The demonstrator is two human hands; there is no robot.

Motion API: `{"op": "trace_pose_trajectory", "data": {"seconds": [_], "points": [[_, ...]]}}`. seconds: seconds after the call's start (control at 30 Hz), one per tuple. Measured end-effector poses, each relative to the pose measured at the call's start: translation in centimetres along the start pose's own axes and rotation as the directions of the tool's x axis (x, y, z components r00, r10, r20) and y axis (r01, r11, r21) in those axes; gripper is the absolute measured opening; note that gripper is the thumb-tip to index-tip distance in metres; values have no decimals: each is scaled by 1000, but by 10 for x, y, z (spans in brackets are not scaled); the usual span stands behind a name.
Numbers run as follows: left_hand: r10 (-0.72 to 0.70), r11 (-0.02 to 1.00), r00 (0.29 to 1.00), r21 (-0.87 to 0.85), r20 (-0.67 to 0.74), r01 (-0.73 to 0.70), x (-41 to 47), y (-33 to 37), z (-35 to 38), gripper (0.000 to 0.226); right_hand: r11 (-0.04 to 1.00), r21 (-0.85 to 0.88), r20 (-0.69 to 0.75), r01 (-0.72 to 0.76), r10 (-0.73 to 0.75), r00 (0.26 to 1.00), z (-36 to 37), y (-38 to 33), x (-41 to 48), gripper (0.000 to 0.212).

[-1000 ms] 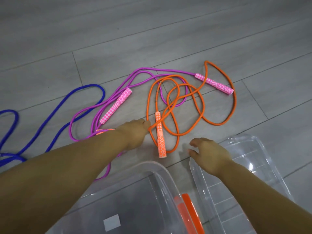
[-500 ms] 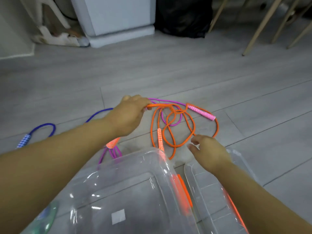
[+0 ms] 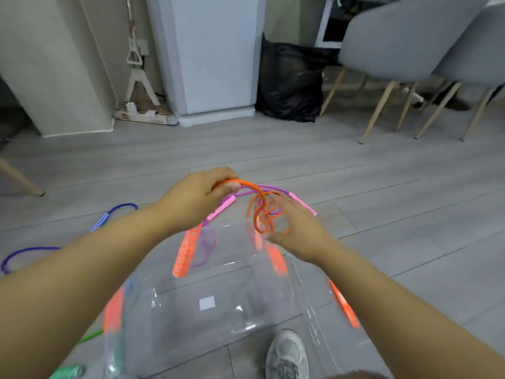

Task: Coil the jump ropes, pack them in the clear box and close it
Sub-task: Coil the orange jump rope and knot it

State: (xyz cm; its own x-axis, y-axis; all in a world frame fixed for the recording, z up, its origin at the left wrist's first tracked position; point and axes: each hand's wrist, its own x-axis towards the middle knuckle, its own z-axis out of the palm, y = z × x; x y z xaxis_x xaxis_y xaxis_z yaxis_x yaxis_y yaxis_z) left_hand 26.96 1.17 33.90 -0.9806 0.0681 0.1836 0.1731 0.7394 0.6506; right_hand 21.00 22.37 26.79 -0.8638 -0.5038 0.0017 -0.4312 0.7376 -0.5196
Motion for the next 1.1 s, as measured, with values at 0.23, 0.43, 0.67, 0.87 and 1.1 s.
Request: {"op": "trace_pose_trajectory", "data": {"seconds": [0.23, 0.43, 0.67, 0.87, 1.1], "points": [[-31, 989, 993, -145, -116, 14, -59, 18, -2, 12, 984, 177, -80, 2, 13, 997, 3, -32, -22, 13], [-169, 977, 975, -152, -145, 147, -93, -7, 3, 18, 991, 63, -84, -119, 124, 989, -17, -1, -60, 4], [-338, 921, 928, -259, -158, 291, -115, -34, -4, 20, 976, 98, -153, -192, 206, 967, -32, 16, -78, 27], [-333, 900, 942, -313, -47, 303, -119, -20, 5, 6, 969, 238, -215, -58, 111, 970, -28, -20, -75, 30], [-410, 702, 903, -676, -126, 225, -109, 8, 6, 20, 965, 238, -160, 106, -69, 985, -18, -46, -84, 19]]}}
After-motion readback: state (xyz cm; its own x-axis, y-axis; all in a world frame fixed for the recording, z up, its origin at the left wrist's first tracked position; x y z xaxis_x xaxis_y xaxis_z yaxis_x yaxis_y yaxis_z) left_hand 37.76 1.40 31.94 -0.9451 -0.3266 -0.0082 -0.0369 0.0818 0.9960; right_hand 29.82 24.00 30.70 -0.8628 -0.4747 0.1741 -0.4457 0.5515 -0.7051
